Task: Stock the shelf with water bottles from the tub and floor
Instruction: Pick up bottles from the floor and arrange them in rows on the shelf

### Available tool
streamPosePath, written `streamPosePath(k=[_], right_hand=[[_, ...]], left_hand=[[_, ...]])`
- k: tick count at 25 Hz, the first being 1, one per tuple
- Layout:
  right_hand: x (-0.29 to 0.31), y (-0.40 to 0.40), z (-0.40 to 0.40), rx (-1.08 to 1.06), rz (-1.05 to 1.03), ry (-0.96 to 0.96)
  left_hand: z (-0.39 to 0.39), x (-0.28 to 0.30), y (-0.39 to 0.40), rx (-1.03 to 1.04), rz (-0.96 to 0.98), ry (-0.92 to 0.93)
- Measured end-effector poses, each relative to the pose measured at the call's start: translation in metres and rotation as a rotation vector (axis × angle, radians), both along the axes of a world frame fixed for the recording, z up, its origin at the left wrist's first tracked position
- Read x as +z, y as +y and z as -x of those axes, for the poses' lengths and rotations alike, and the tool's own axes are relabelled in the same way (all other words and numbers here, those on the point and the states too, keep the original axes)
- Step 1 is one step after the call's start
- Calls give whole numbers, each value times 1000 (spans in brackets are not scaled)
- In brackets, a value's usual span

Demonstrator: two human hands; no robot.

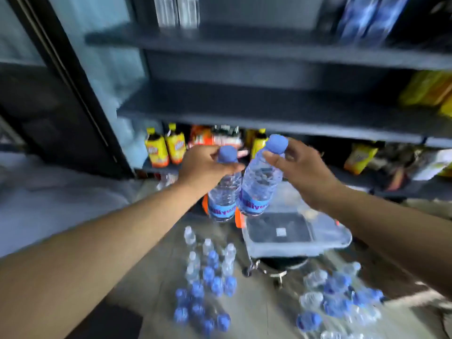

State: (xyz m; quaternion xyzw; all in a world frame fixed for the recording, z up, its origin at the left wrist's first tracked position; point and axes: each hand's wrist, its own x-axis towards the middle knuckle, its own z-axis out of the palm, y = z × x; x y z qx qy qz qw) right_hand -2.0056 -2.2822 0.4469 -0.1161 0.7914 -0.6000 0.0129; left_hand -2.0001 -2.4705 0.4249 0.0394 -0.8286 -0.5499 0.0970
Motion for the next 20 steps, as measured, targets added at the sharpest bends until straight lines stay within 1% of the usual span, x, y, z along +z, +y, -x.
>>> streamPosePath(k=[2, 5, 7, 9, 11, 14, 20], right_hand=[[82, 9, 9, -43, 38, 79], [181, 26, 17, -98, 87, 141], [235, 46, 24, -126, 104, 184], [274, 74, 34, -162, 121, 220], [298, 104, 49, -182, 143, 220], [311, 150, 90, -239, 167, 204], [298, 238, 239, -290, 154, 168]], left_hand=[[18, 87, 13, -31, 10, 91], [39, 188, 40, -66, -41, 179], [54, 242, 61, -93, -58, 234], [69, 287, 83, -132, -65, 270], [88, 313, 104, -176, -86, 268], [131, 328, 140, -235, -118, 229], [269, 321, 230, -249, -124, 166]])
